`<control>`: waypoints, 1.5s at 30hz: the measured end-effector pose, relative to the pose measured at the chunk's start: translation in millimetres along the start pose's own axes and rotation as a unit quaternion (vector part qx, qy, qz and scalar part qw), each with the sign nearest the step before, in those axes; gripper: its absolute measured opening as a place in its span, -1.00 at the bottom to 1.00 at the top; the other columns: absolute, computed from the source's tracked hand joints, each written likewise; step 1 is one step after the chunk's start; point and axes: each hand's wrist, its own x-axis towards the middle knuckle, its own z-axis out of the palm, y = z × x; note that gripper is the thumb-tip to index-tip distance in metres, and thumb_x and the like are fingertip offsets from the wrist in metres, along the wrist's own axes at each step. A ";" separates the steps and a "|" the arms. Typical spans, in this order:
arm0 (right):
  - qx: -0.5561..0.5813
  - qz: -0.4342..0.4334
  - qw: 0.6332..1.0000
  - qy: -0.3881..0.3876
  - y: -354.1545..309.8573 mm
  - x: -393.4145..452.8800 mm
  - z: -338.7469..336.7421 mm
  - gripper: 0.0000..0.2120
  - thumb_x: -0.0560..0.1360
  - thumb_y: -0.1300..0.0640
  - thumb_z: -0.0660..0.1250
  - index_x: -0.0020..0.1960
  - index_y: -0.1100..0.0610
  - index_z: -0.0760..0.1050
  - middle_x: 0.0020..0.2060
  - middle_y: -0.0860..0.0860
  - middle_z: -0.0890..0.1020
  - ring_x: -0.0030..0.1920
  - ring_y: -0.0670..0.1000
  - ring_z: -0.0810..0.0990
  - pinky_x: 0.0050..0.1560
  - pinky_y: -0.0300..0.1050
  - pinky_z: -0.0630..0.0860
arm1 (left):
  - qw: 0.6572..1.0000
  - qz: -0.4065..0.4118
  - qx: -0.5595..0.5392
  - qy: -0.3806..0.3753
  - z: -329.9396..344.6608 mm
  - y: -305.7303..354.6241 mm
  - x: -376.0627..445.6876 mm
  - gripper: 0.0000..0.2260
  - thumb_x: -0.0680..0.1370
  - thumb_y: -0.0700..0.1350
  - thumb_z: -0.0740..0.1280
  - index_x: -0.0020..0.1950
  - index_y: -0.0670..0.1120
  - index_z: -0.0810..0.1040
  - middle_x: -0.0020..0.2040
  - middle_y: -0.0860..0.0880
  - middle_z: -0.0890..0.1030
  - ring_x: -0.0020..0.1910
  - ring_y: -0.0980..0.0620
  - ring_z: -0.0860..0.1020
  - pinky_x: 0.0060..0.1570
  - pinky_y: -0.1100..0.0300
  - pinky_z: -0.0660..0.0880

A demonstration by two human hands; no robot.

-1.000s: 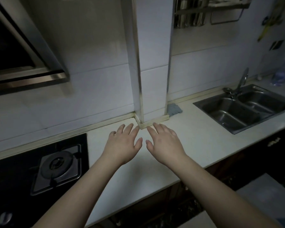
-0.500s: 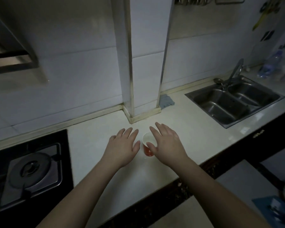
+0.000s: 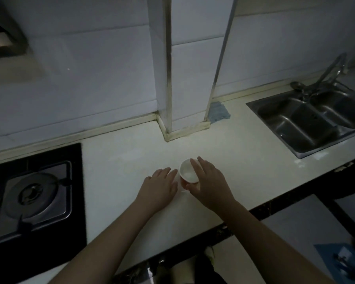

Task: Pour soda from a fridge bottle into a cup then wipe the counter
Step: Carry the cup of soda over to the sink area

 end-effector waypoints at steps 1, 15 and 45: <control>0.006 -0.008 1.000 -0.004 5.4 2.8 4.5 -0.24 0.44 -0.27 0.32 0.49 0.05 0.16 0.46 0.11 0.31 0.40 0.14 0.36 0.32 0.13 0.40 | 0.999 -0.011 -0.034 -0.017 7.2 -2.0 5.4 -0.56 0.67 0.04 0.06 0.55 0.01 0.20 0.53 -0.02 0.27 0.48 -0.04 0.27 0.35 -0.02 0.34; 0.167 -0.039 0.977 -0.123 62.9 51.5 32.1 0.12 0.30 -0.27 0.47 0.56 0.01 -0.19 0.55 -0.07 0.00 0.52 -0.05 0.04 0.49 -0.03 0.10 | 0.827 -0.293 -0.476 0.055 55.5 9.3 50.5 -0.77 0.64 -0.10 0.20 0.23 -0.08 0.57 0.10 -0.05 0.65 0.07 -0.07 0.61 0.13 -0.05 0.55; 0.462 0.011 0.870 -0.174 85.6 65.2 81.6 -0.18 0.19 0.13 0.66 0.34 0.03 0.33 0.25 -0.11 0.50 0.26 -0.14 0.47 0.22 -0.30 0.39 | 0.781 -0.353 -0.510 0.066 80.0 43.7 68.5 -0.72 0.66 -0.12 0.14 0.32 -0.09 0.52 0.25 -0.09 0.59 0.20 -0.05 0.54 0.07 0.19 0.39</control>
